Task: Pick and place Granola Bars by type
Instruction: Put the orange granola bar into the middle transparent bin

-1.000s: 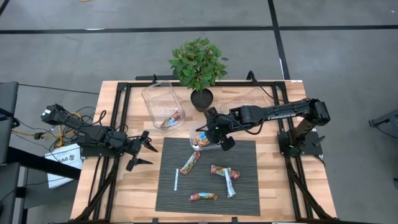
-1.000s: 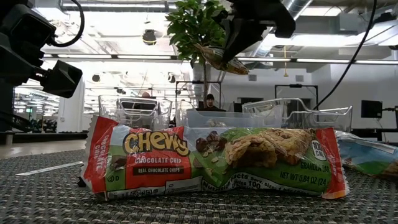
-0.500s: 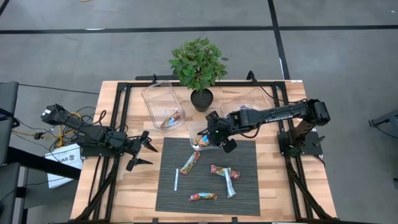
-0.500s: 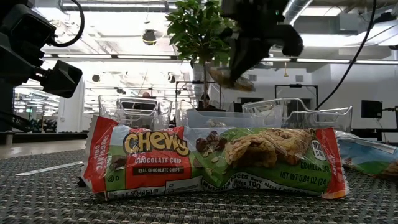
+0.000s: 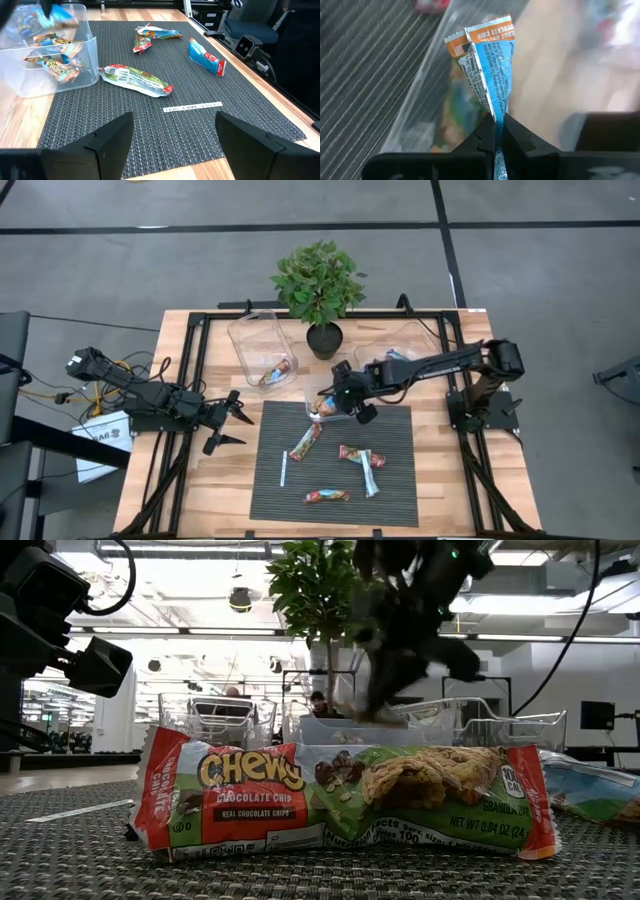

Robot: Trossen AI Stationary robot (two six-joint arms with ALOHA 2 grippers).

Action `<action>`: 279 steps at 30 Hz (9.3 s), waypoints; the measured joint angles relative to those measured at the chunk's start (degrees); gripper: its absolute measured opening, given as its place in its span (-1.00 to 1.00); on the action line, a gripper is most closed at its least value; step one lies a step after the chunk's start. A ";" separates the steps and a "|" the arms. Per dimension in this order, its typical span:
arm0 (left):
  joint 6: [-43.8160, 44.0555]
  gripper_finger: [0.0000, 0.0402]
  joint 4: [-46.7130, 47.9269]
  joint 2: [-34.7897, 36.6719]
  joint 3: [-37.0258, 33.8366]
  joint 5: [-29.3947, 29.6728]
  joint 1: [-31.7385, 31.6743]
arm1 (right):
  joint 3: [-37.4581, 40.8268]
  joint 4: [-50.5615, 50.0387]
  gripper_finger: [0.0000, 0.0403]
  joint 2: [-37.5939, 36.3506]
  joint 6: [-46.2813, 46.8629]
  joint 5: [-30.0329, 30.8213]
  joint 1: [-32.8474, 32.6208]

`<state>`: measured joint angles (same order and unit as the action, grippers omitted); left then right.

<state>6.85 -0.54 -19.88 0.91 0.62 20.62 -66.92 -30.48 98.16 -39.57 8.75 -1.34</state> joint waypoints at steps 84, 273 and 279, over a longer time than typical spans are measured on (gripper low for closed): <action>-0.01 0.37 -0.07 0.02 0.00 0.00 0.00 | -9.84 -8.48 -0.57 -7.10 100.32 -21.00 -22.20; -0.02 0.37 0.00 0.02 0.00 0.02 -0.02 | -6.84 -5.51 -0.92 -15.73 16.00 -6.03 -9.05; -0.01 0.37 0.02 0.02 0.01 0.00 0.00 | -6.84 -6.13 -0.92 -16.10 15.08 -4.90 -9.05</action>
<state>6.85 -0.52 -19.86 0.91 0.62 20.62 -73.76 -36.60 82.06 -24.49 3.86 -10.39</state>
